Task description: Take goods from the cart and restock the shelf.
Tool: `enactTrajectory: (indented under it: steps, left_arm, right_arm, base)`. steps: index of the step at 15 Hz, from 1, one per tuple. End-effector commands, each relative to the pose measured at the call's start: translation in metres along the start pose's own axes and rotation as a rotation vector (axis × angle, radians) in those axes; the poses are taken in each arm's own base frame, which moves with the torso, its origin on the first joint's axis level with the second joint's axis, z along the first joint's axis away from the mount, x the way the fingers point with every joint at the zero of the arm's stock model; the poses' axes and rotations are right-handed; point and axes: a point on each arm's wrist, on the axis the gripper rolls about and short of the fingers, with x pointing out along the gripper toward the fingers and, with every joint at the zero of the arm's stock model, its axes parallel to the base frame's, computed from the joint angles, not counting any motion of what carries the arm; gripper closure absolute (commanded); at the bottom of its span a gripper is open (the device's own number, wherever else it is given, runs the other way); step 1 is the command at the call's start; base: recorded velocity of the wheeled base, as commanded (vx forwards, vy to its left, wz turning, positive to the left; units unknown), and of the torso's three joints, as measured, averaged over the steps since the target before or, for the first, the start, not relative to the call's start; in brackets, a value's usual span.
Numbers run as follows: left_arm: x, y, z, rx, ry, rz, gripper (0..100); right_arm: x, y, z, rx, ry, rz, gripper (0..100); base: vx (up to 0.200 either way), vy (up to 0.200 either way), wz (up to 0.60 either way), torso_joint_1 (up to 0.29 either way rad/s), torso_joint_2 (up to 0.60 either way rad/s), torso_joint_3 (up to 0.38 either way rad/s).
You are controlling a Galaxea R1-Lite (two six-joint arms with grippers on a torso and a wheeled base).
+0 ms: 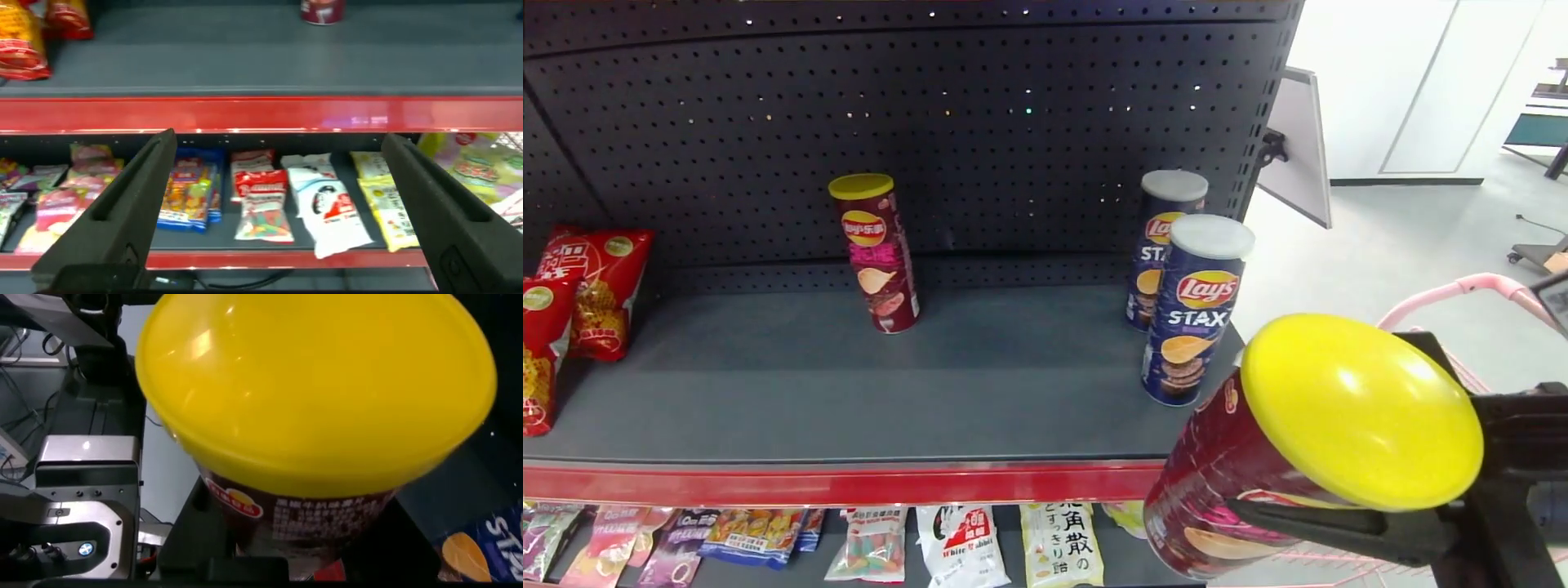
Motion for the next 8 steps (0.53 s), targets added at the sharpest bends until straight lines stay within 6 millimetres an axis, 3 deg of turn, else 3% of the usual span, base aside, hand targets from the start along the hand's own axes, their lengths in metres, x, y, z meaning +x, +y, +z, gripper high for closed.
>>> enactTrajectory:
  steps: [1, 8]
  left_arm:
    - [0.0001, 0.0000, -0.0001, 0.000, 0.002, 0.000, 0]
    - [0.0001, 0.0000, -0.0001, 0.000, 0.002, 0.000, 0]
  right_arm:
    - [0.0004, 0.0002, -0.0008, 0.001, 0.002, 0.003, 100]
    - [0.0033, 0.0015, -0.0080, 0.019, 0.023, 0.019, 100]
  base:
    - [0.000, 0.200, 0.00, 0.002, 0.01, 0.002]
    - [0.000, 0.200, 0.00, 0.002, 0.00, 0.002]
